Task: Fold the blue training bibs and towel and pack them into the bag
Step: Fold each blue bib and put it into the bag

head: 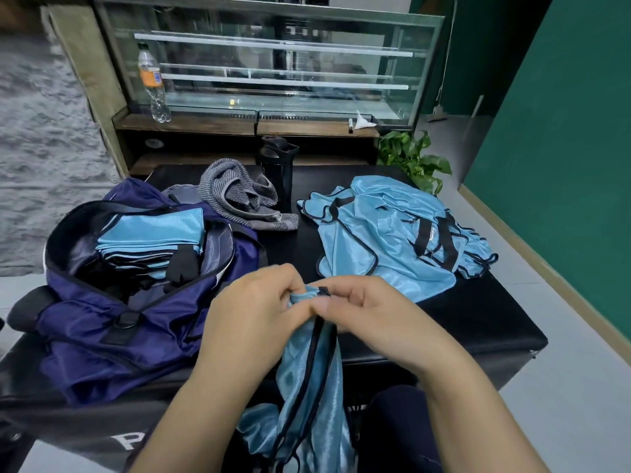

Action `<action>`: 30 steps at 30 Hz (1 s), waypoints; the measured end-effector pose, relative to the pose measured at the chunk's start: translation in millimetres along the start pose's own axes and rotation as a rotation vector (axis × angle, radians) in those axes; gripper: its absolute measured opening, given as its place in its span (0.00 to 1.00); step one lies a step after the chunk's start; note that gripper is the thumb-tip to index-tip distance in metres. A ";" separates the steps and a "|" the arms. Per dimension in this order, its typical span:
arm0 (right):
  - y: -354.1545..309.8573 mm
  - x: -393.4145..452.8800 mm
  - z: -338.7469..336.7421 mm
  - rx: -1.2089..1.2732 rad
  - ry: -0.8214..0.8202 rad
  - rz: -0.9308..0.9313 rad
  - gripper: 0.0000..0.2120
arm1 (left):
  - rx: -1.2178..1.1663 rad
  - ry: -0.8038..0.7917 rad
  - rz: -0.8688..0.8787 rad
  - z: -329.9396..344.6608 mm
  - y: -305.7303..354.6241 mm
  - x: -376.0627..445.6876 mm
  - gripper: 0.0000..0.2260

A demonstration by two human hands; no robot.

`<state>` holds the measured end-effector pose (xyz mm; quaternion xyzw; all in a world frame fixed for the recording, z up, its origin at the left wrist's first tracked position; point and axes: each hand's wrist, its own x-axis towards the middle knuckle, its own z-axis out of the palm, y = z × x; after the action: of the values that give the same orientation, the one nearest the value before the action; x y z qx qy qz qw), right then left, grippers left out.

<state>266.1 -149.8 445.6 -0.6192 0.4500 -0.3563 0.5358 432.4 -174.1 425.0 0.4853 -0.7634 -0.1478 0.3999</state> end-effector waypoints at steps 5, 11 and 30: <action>2.1 0.4 -1.0 0.061 0.040 -0.053 0.09 | -0.018 0.026 0.022 4.7 -6.5 1.5 0.20; 3.9 -3.8 -12.4 0.229 0.057 -0.048 0.10 | -0.251 -0.197 0.042 -5.8 -28.5 5.1 0.16; -54.3 -13.0 -30.8 -0.070 0.273 -0.209 0.09 | -0.288 -0.195 0.170 -55.4 29.6 43.4 0.08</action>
<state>242.7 -147.0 504.9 -0.6269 0.4639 -0.4748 0.4078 446.6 -188.0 498.8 0.3401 -0.8078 -0.2675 0.4004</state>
